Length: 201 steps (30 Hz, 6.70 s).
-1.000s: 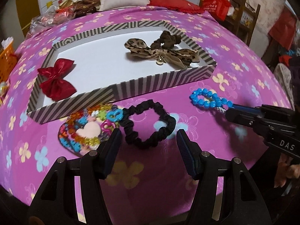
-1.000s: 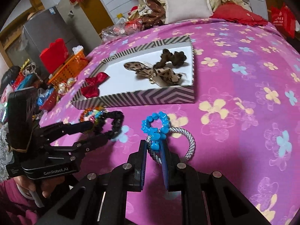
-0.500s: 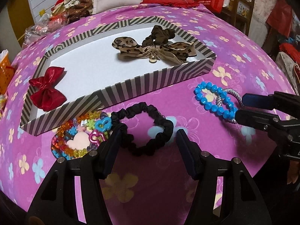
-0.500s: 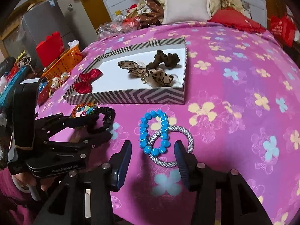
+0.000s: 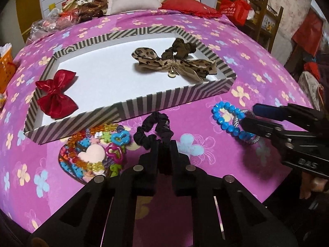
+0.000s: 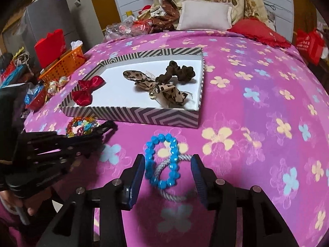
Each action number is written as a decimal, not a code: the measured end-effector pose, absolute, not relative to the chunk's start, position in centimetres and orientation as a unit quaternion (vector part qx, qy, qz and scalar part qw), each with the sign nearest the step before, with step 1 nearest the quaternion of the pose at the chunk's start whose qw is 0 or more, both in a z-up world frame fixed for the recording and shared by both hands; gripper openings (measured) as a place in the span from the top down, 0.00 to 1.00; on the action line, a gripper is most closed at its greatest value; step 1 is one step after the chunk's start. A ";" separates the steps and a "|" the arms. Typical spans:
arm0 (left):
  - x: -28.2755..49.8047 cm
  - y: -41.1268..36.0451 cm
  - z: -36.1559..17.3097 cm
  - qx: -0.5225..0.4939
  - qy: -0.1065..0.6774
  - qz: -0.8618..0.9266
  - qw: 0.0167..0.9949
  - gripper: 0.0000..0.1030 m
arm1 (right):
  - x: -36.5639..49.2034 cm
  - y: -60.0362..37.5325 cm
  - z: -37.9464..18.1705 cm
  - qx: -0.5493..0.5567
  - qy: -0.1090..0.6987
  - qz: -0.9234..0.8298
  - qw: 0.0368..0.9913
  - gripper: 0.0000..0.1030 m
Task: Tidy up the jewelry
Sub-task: 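Lower the blue bracelet into the box with the right tool while the left tool places the scrunchie, then grasp the colourful beaded heart-shaped jewelry with the right tool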
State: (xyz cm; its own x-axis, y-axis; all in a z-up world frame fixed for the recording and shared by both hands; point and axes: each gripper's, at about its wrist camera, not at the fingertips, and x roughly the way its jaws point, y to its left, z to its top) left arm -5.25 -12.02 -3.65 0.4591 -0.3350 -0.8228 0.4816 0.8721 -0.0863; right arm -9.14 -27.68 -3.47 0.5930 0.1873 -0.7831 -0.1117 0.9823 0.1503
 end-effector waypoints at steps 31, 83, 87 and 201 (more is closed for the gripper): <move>-5.4 -9.5 -0.6 0.018 0.460 -0.252 0.851 0.92 | -8.7 -24.2 0.5 -0.071 0.423 0.092 0.899 0.92; 0.1 -3.0 3.4 0.000 0.417 -0.160 0.895 0.92 | -3.5 -17.1 5.7 -0.069 0.374 0.153 0.912 0.92; 1.0 -2.6 3.6 -0.003 0.416 -0.153 0.896 0.92 | -2.6 -16.6 5.6 -0.068 0.375 0.158 0.911 0.92; -2.1 -0.7 -1.9 -0.019 0.468 -0.077 0.880 0.47 | -7.8 -16.6 -3.3 -0.049 0.440 0.160 0.883 0.55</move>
